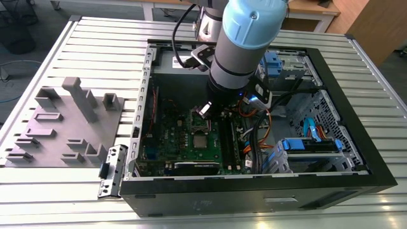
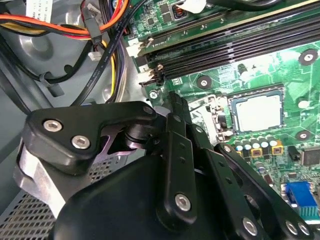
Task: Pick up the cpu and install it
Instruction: 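Close the cpu cover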
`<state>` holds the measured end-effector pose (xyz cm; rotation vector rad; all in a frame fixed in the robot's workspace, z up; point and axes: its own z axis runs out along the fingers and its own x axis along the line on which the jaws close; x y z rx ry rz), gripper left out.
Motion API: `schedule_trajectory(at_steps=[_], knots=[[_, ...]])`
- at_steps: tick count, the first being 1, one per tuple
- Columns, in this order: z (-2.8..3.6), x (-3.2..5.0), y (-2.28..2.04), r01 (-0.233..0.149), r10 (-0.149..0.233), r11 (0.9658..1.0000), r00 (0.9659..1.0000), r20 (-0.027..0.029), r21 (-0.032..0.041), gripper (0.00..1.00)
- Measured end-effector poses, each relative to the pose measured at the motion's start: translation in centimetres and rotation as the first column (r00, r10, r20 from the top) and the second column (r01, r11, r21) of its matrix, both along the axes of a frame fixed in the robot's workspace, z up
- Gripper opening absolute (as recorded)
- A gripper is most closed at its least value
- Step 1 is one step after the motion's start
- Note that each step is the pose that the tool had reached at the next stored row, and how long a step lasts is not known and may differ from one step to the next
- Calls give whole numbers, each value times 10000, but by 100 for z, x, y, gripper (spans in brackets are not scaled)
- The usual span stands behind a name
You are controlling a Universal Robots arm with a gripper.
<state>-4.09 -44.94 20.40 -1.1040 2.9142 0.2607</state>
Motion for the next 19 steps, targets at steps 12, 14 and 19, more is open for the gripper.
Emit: schedule_trajectory(at_steps=[12,14,19], knots=[[-61,-9,24,-78,78,9999,10000,0,108,11],[-61,-9,24,-159,159,9998,9999,1,110,11],[-54,-9,24,-509,509,9986,9987,2,114,11]])
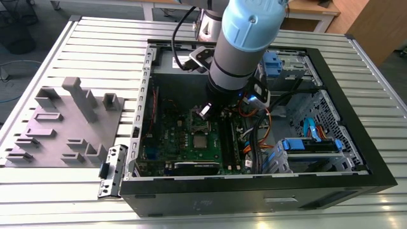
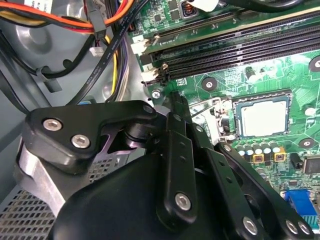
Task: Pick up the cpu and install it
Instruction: 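Close the cpu cover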
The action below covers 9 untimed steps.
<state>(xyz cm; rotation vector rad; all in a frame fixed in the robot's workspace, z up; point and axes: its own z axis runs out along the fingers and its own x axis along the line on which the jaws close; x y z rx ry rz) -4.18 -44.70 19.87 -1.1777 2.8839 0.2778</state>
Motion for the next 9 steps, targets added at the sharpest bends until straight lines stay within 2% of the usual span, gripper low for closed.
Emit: schedule_trajectory(at_steps=[9], knots=[[90,0,-8,-267,267,9996,9996,-1,-2,11]])
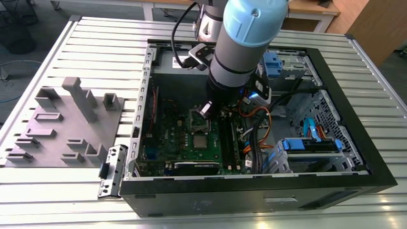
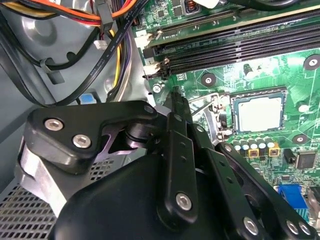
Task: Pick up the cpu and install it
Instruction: 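Close the cpu cover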
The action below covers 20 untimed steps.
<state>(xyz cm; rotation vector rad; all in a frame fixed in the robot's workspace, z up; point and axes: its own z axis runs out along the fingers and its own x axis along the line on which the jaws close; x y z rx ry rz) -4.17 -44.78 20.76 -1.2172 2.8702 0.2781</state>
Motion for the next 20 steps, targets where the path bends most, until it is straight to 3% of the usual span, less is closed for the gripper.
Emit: schedule_trajectory(at_steps=[20], knots=[[87,1,-87,-427,427,9991,9991,-14,-13,11]])
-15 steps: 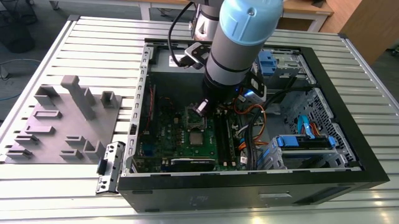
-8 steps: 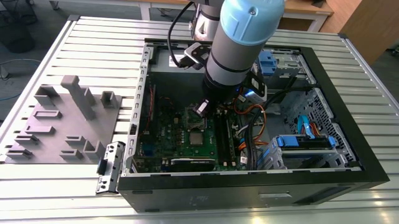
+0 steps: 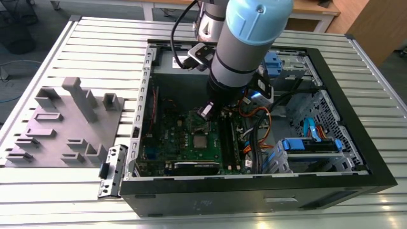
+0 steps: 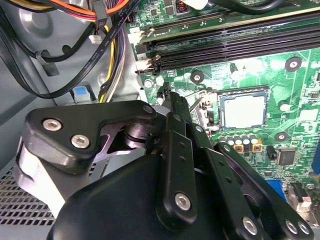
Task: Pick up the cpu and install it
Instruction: 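Close the cpu cover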
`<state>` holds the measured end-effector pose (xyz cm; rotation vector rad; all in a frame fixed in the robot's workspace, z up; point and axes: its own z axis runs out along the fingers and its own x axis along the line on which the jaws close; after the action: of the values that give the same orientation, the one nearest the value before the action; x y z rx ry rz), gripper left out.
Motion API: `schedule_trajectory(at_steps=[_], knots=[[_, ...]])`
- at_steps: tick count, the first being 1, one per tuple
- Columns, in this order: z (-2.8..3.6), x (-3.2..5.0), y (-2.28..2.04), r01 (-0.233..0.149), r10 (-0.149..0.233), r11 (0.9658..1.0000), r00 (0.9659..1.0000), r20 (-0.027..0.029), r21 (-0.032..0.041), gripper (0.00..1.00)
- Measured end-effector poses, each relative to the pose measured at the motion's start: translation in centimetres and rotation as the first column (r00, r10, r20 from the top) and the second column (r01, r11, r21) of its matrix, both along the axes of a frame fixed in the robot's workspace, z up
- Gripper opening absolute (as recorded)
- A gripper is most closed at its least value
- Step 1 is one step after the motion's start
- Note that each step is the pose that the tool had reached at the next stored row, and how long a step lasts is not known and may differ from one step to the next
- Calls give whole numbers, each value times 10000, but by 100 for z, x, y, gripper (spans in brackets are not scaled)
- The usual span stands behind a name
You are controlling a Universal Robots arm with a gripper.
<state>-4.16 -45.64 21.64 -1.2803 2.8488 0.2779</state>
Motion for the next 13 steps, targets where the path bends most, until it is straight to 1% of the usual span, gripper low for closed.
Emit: schedule_trajectory(at_steps=[5,9,13], knots=[[11,7,-32,-25,25,10000,10000,-51,-13,11],[14,15,-61,-34,33,10000,9999,-119,-32,11],[15,29,-90,-40,39,10000,9998,-204,-53,11]])
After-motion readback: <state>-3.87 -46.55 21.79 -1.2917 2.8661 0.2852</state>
